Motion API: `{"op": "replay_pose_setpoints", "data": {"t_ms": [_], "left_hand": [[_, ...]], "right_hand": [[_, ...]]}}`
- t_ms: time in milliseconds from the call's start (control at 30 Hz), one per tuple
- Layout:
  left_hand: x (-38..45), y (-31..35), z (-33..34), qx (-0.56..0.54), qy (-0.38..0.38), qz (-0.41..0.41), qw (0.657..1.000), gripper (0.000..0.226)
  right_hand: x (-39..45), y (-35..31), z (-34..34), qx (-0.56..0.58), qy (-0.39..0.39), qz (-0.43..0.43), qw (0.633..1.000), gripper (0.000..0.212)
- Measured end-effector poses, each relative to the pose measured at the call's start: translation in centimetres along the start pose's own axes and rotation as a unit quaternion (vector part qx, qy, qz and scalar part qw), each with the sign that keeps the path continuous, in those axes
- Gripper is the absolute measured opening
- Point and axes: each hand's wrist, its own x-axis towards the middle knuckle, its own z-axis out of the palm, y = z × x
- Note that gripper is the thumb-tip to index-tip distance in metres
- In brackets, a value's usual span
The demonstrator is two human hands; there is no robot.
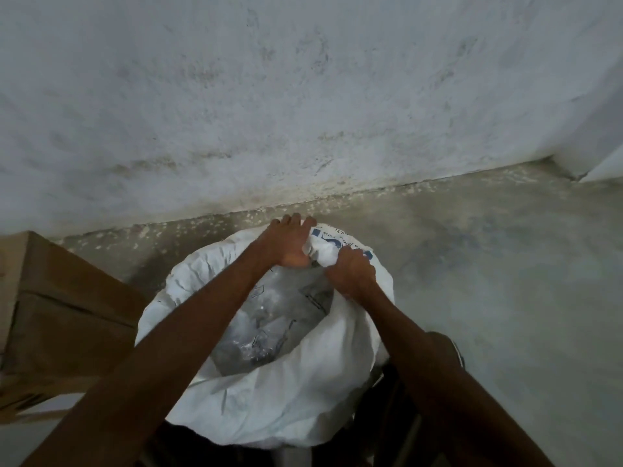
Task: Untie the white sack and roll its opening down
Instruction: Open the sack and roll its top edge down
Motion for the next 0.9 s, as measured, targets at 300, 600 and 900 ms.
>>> {"op": "replay_pose_setpoints", "data": {"t_ms": [300,600,900], "left_hand": [[1.3,4.6,3.0,0.019,0.075,0.083,0.994,0.063],[4.8,5.4,1.3,0.146,-0.145,-0.025,0.978,0.041],[-2.4,6.9,0.0,-0.116,0.018,-0.038,0.992,0.069]], "right_hand": [[3.2,3.2,-3.0,0.294,-0.268,0.096,0.912,0.048],[-5.1,2.0,0.4,0.093,-0.069,0.13,0.985,0.125],[-5.0,1.7,-0.5,0.432,0.03,0.218,0.875,0.045]]}}
